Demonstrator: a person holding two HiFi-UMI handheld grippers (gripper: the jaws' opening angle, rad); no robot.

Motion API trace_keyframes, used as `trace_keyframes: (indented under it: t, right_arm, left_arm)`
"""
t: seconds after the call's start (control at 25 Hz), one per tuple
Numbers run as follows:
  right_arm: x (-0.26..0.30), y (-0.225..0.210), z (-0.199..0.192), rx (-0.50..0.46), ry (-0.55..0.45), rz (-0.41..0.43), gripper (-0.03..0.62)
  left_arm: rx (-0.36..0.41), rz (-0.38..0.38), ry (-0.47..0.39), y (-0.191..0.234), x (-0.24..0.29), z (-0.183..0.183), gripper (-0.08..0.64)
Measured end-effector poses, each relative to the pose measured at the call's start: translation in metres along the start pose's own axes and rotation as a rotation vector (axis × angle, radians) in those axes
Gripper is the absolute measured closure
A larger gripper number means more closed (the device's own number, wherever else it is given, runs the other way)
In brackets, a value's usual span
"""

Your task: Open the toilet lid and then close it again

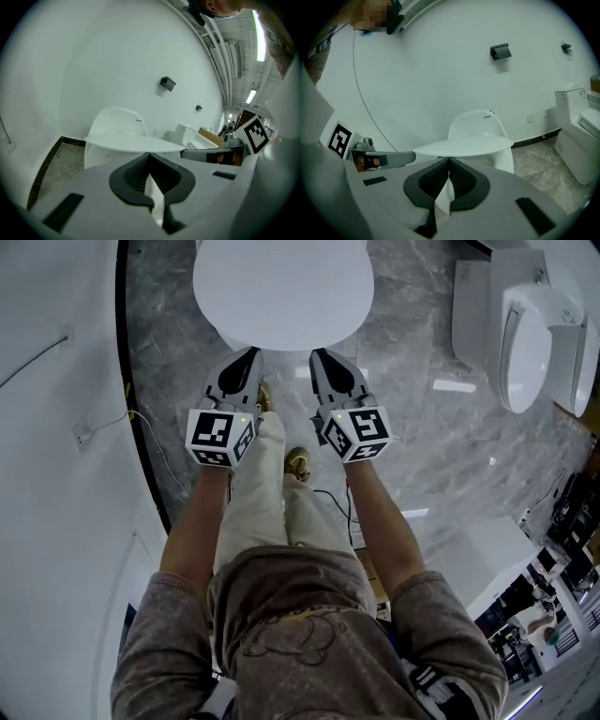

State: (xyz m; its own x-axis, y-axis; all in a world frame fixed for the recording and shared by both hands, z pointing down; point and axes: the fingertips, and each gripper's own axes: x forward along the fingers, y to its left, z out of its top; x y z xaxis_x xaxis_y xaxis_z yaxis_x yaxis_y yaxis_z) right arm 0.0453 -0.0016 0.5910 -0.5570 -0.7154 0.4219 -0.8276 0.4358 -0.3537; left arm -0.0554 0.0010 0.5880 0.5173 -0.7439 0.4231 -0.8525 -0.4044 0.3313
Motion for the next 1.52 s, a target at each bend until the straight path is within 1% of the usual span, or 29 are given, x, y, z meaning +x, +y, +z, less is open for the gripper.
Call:
trace_keyframes:
  t: [0.2, 0.36, 0.48, 0.76, 0.92, 1.24, 1.36, 1.52]
  right_arm:
    - [0.004, 0.002, 0.069, -0.026, 0.003, -0.020, 0.566]
    - [0.012, 0.000, 0.110, -0.020, -0.011, -0.027, 0.566]
    - [0.017, -0.001, 0.133, -0.024, -0.012, -0.031, 0.566]
    - [0.036, -0.010, 0.189, -0.054, -0.017, -0.004, 0.566]
    - [0.052, -0.020, 0.224, -0.046, -0.022, 0.023, 0.566]
    - [0.103, -0.045, 0.293, -0.083, -0.028, 0.081, 0.566]
    - [0.120, -0.054, 0.312, -0.090, -0.027, 0.096, 0.566]
    - [0.143, -0.064, 0.330, -0.110, -0.022, 0.096, 0.566]
  left_arm:
    - [-0.014, -0.007, -0.023, -0.003, 0.006, 0.069, 0.551]
    - [-0.006, -0.012, -0.028, -0.001, 0.015, 0.109, 0.551]
    - [-0.002, -0.014, -0.035, 0.002, 0.020, 0.132, 0.551]
    - [0.003, 0.001, -0.068, 0.010, 0.042, 0.187, 0.551]
    - [0.008, 0.020, -0.071, 0.016, 0.062, 0.221, 0.551]
    - [0.005, 0.083, -0.100, 0.044, 0.113, 0.289, 0.551]
    - [-0.005, 0.099, -0.115, 0.053, 0.131, 0.308, 0.551]
    - [-0.010, 0.099, -0.128, 0.067, 0.150, 0.327, 0.551]
